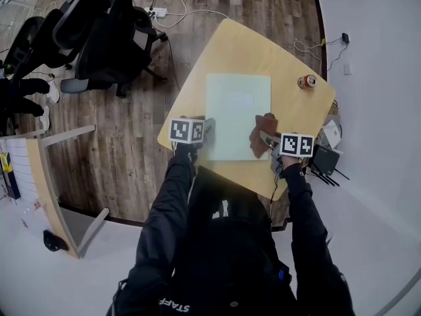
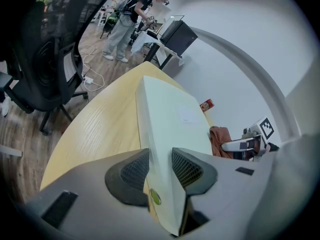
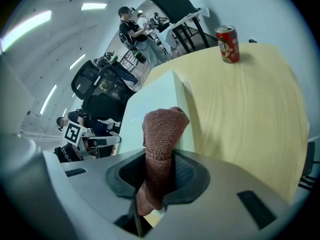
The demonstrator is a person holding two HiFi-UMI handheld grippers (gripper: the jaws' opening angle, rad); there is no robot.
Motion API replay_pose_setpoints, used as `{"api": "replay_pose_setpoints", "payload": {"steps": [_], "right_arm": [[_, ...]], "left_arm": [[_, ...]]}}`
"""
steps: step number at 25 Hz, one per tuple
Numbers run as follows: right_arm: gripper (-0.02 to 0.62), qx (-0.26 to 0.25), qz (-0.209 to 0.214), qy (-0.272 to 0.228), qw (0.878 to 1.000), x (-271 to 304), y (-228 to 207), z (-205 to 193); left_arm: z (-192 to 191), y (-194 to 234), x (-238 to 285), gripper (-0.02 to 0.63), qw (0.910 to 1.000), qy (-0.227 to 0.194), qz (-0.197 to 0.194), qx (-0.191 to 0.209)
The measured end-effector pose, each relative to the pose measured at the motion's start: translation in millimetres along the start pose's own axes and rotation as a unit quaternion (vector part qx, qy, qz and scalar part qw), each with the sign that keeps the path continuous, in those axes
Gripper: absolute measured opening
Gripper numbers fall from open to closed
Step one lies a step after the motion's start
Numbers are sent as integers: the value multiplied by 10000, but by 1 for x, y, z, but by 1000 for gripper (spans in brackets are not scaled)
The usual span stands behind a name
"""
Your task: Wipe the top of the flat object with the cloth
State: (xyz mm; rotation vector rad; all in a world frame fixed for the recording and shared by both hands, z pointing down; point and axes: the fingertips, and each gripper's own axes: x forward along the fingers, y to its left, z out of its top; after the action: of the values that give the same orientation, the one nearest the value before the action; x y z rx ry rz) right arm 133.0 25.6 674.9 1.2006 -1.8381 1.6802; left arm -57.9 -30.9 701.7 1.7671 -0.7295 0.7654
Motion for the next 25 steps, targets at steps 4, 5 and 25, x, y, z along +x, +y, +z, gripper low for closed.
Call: {"api": "replay_pose_setpoints", "payload": {"steps": [4,5,25], "right_arm": [[107,-73,185,-256,9995,-21,18,8],[106,-79,323,-300,9990,-23,30,8],[107,-109,1308,958,9867,84,136,-89]], "left_arm": [[1,-1,1,155,10000,-14,-53,-9],[1,0,1,155,10000,-5,-70,-8],[1,0,1,156,9999,-7,-125,-45]]}}
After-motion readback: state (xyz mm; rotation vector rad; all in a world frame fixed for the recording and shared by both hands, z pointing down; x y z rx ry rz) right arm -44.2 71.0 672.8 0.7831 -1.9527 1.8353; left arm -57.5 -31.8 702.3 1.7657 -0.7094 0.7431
